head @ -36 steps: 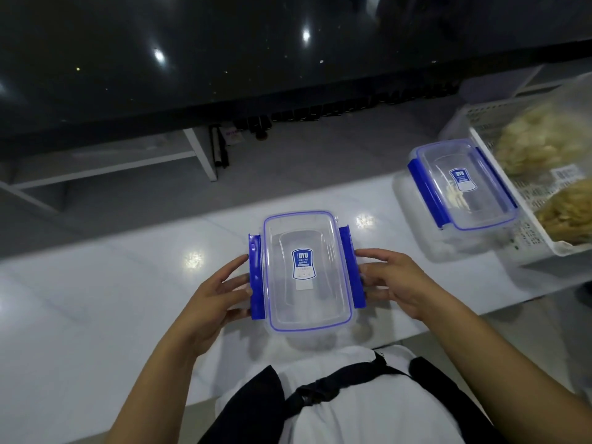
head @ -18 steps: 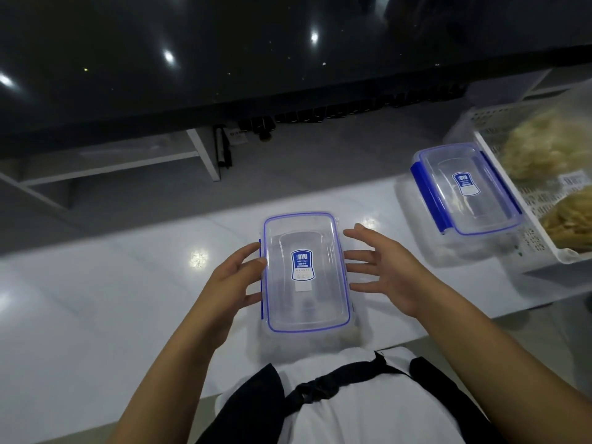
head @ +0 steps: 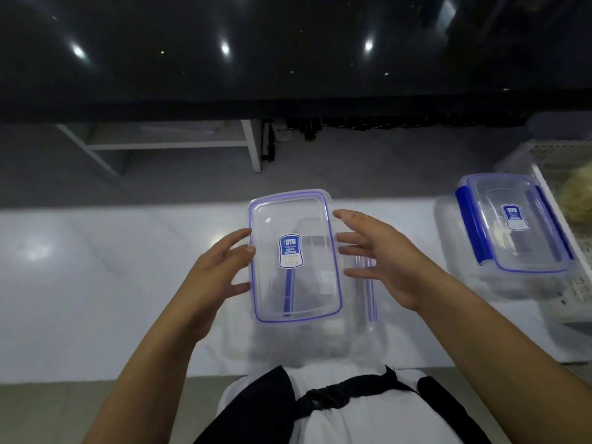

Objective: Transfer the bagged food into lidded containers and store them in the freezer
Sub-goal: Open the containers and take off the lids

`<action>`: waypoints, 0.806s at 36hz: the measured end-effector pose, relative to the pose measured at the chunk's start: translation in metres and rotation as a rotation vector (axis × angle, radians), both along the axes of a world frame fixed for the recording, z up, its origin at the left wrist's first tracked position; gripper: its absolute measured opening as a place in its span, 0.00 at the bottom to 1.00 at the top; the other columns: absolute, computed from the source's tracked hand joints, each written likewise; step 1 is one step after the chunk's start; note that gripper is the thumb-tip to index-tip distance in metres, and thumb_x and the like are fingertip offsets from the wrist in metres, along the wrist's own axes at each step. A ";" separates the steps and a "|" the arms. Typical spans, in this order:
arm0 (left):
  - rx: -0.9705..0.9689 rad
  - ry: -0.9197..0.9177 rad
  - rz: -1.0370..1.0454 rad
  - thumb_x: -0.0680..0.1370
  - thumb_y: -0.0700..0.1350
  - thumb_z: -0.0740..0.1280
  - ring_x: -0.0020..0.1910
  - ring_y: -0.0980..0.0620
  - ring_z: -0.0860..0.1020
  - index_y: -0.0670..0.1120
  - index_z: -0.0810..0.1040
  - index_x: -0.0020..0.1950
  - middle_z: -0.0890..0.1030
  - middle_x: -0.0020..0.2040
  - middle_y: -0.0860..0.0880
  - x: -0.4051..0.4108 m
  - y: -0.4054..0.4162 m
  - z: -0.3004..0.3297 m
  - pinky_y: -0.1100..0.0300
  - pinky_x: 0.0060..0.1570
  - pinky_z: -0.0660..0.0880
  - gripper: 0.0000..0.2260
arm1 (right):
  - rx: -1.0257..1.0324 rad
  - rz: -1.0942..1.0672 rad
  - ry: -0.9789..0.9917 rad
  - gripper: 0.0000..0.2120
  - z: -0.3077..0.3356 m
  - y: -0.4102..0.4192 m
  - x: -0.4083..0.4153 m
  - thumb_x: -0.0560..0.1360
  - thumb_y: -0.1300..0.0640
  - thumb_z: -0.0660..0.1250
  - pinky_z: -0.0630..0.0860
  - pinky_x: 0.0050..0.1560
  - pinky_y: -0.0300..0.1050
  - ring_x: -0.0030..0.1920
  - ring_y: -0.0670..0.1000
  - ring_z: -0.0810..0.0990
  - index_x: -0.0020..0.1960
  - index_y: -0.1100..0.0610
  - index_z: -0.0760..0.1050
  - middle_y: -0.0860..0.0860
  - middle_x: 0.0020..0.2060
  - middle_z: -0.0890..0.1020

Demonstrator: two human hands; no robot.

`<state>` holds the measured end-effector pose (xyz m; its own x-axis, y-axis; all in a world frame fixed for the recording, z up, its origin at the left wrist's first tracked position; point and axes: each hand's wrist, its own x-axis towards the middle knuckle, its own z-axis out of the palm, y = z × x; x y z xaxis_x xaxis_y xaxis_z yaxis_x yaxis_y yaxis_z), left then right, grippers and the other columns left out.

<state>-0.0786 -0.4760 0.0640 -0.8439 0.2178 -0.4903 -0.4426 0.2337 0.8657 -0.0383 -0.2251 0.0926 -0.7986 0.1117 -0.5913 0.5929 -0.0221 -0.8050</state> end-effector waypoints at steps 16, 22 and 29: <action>-0.520 0.105 0.125 0.76 0.56 0.71 0.71 0.47 0.72 0.57 0.64 0.79 0.71 0.75 0.49 -0.021 -0.107 -0.050 0.51 0.68 0.70 0.32 | 0.165 0.508 0.117 0.31 -0.080 -0.175 -0.100 0.75 0.49 0.70 0.68 0.63 0.45 0.71 0.53 0.70 0.77 0.46 0.65 0.51 0.74 0.70; -0.826 0.121 -0.102 0.78 0.53 0.68 0.70 0.39 0.68 0.56 0.59 0.80 0.72 0.70 0.42 -0.017 -0.112 -0.078 0.50 0.67 0.67 0.33 | 0.773 0.924 0.192 0.39 -0.117 -0.190 -0.092 0.73 0.41 0.66 0.59 0.70 0.56 0.77 0.59 0.55 0.79 0.40 0.53 0.53 0.77 0.63; -0.971 0.147 -0.233 0.79 0.58 0.66 0.77 0.39 0.56 0.58 0.53 0.81 0.57 0.79 0.42 -0.017 -0.115 -0.082 0.46 0.73 0.61 0.34 | 1.024 1.136 0.323 0.40 -0.116 -0.161 -0.082 0.77 0.38 0.62 0.38 0.75 0.65 0.80 0.59 0.35 0.81 0.39 0.42 0.53 0.82 0.44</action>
